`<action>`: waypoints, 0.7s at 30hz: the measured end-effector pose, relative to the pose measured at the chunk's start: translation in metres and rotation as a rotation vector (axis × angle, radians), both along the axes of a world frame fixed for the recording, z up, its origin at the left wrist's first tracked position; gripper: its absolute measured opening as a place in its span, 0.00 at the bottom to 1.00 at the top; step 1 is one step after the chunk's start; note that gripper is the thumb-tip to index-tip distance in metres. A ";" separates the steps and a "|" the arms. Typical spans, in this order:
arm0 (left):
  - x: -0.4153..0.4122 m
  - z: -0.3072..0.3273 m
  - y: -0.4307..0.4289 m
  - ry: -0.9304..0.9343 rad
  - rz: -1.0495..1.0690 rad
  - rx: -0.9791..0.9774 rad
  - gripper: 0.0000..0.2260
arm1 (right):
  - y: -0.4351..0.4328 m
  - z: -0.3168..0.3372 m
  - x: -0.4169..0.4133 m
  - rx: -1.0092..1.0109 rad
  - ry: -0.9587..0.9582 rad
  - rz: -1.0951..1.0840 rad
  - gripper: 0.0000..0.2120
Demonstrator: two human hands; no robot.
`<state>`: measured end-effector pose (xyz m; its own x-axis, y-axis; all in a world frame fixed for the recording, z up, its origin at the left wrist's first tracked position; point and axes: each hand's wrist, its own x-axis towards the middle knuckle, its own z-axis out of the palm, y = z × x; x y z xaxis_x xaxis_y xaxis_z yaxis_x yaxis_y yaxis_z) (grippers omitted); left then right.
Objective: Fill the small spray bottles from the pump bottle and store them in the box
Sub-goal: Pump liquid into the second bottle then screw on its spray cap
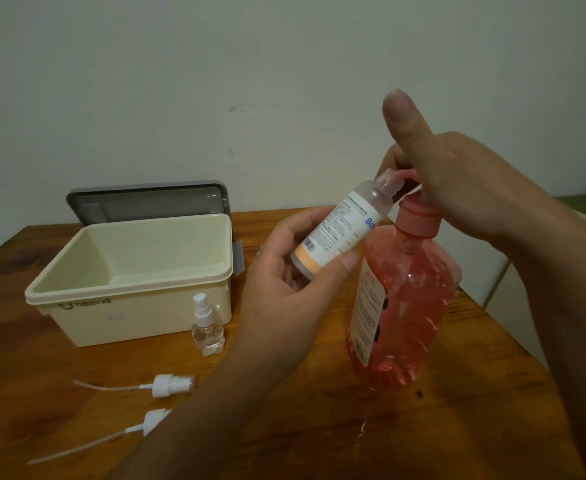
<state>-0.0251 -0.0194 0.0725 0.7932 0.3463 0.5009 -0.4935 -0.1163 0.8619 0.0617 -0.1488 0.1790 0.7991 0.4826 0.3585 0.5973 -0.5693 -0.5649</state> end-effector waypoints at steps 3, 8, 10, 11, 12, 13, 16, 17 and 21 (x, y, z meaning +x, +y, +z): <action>0.000 0.001 0.002 -0.003 -0.001 0.006 0.19 | 0.001 0.001 0.000 -0.026 -0.019 0.000 0.41; 0.000 0.000 0.000 0.006 -0.001 0.011 0.18 | 0.002 -0.005 -0.001 -0.057 -0.012 0.026 0.40; 0.000 -0.001 -0.001 0.008 0.000 0.008 0.18 | 0.002 -0.003 -0.001 -0.038 0.008 0.030 0.41; 0.001 -0.001 -0.001 0.008 0.000 0.005 0.19 | 0.001 -0.001 -0.001 -0.031 0.011 0.031 0.41; 0.000 -0.001 -0.001 0.007 0.000 -0.003 0.19 | 0.001 0.001 -0.001 -0.025 0.012 0.031 0.41; 0.001 0.000 -0.001 0.005 -0.001 -0.010 0.19 | 0.000 0.003 0.000 -0.021 0.009 0.031 0.42; 0.001 0.000 0.000 0.000 -0.002 -0.012 0.19 | 0.000 0.003 0.000 -0.035 -0.001 0.028 0.42; 0.001 0.000 0.000 0.003 -0.004 -0.010 0.19 | 0.000 0.001 0.001 -0.050 -0.006 0.027 0.41; 0.000 0.001 -0.001 0.007 -0.014 -0.017 0.19 | 0.000 -0.003 0.001 -0.090 -0.009 0.054 0.41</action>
